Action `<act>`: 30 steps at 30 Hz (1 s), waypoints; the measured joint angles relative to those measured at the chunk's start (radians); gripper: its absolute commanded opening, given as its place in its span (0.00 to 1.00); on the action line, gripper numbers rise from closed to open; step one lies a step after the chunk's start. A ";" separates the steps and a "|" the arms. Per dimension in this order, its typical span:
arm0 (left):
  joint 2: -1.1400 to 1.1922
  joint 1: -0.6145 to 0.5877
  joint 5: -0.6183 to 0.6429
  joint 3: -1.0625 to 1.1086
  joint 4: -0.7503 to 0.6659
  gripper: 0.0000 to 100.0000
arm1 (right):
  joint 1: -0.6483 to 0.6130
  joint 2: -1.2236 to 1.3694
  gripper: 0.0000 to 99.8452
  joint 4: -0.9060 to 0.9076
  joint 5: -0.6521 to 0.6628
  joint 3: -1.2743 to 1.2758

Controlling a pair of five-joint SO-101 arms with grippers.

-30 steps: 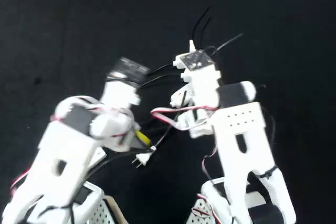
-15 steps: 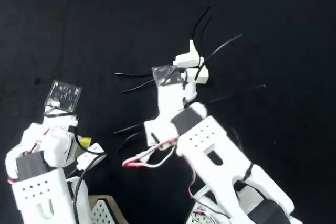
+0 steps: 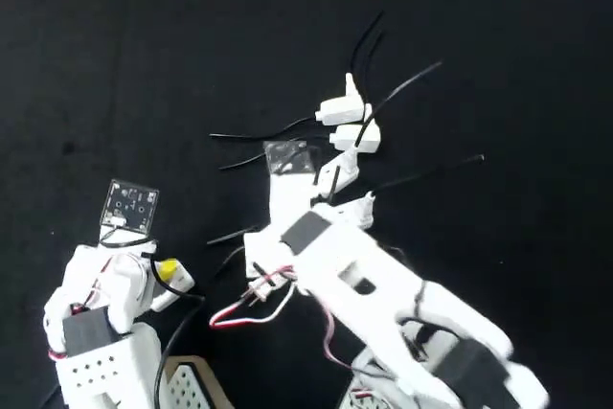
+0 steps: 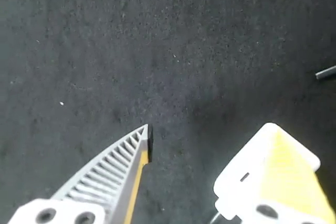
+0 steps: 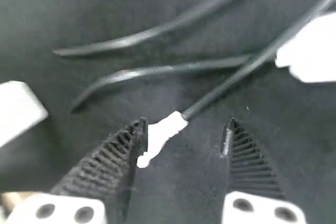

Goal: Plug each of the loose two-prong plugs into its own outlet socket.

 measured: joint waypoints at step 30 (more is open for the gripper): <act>-0.135 -0.002 -0.040 0.054 0.044 0.34 | -0.066 0.324 0.01 0.149 0.083 -0.229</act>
